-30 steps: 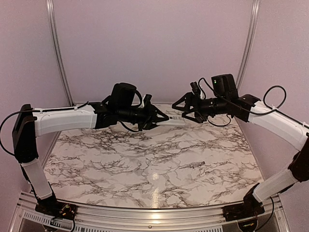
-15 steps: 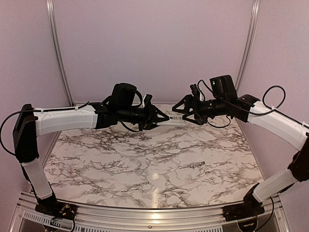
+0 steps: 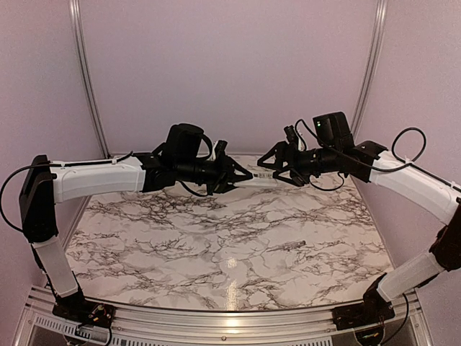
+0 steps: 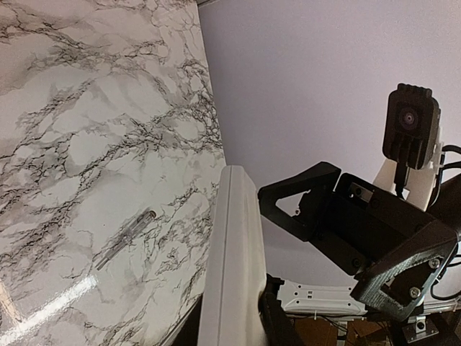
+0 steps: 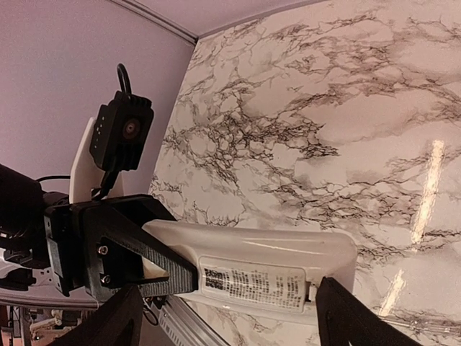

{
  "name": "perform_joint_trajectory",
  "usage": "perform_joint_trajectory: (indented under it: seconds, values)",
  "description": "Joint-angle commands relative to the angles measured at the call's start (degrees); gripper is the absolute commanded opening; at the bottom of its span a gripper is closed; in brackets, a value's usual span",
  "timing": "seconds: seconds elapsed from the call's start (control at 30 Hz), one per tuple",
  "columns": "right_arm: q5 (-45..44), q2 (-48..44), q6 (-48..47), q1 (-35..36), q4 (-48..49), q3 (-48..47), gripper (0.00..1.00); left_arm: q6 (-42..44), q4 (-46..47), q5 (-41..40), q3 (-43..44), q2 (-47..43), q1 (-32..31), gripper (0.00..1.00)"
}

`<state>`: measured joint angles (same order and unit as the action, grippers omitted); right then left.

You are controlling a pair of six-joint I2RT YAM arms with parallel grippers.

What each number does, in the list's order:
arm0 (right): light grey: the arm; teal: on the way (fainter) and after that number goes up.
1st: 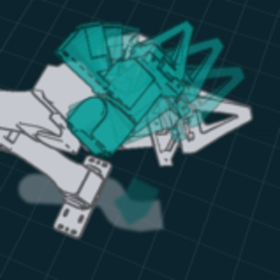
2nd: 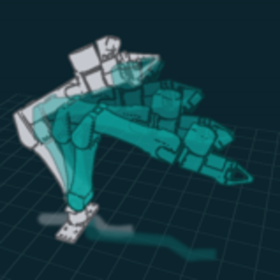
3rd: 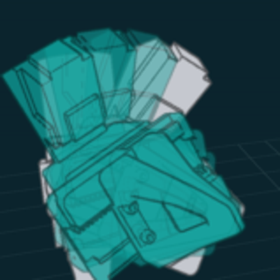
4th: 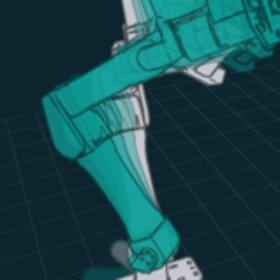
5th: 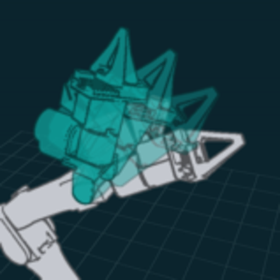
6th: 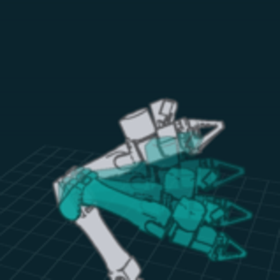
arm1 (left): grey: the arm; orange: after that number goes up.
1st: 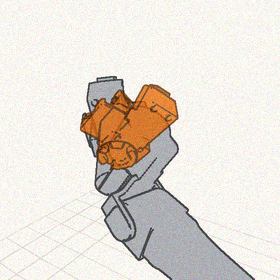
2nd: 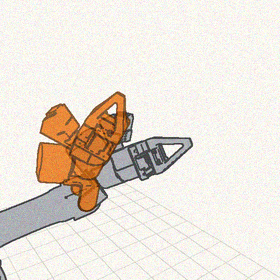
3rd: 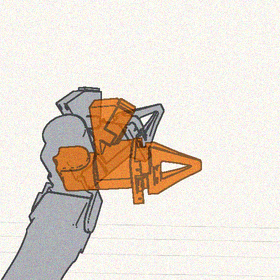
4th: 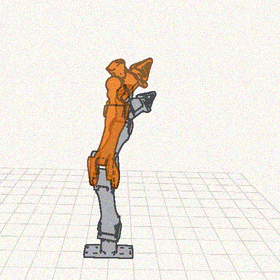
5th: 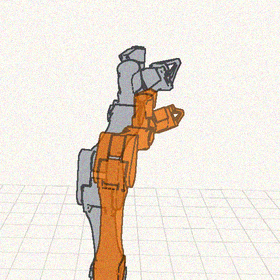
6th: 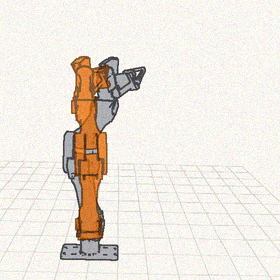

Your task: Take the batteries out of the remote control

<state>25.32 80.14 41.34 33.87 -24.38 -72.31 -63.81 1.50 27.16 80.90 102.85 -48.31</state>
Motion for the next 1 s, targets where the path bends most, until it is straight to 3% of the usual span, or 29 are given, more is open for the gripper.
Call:
perform_joint_trajectory:
  seconds: [0.0,0.97]
  values:
    - [-1.09,-0.04,-1.08,0.41,-1.47,-1.93,0.81,1.23,2.57,0.97,1.98,0.14,0.22,0.00]
    - [-0.06,1.44,-0.66,2.08,-0.79,-0.43,0.81,2.97,4.11,2.34,2.46,-0.49,-0.14,0.00]
